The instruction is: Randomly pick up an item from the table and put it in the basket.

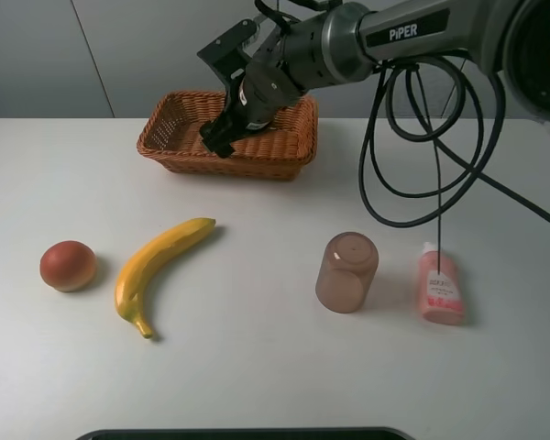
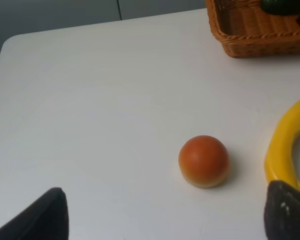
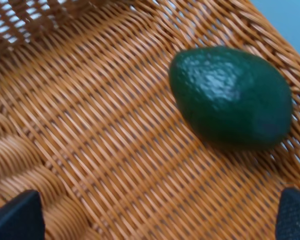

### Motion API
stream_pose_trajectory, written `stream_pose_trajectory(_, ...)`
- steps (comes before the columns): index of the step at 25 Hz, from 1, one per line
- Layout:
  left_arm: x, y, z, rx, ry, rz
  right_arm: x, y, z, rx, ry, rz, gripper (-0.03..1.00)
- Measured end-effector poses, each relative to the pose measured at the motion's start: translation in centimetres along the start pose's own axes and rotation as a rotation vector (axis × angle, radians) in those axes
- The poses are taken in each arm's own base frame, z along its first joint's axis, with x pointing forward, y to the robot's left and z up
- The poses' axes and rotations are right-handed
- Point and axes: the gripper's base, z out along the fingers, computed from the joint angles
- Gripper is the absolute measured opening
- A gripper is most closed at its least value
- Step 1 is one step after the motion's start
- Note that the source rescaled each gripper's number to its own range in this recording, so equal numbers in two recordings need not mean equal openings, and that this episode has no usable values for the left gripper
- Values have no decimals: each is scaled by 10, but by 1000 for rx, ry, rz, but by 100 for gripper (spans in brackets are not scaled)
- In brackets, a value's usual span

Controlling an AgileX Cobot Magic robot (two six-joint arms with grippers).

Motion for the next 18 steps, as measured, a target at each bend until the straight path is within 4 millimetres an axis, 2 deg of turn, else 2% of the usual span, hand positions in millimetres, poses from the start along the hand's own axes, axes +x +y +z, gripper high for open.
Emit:
stream_pose_trajectory(3,0,0,0,0,0,0,-15,-10,-23,30,-13,-6,100)
stream_pose_trajectory(5,0,0,0,0,0,0,-30,-23,-50,59,-48,1,100)
stream_pose_trajectory(10,0,0,0,0,0,0,-45,-76,-126,131,-91,106,100)
stream_pose_trajectory(14,0,0,0,0,0,0,-39,-129,-197,202,-130,196,100)
stream_pose_trajectory(18,0,0,0,0,0,0,-13,-169,-261,220,-129,281,100)
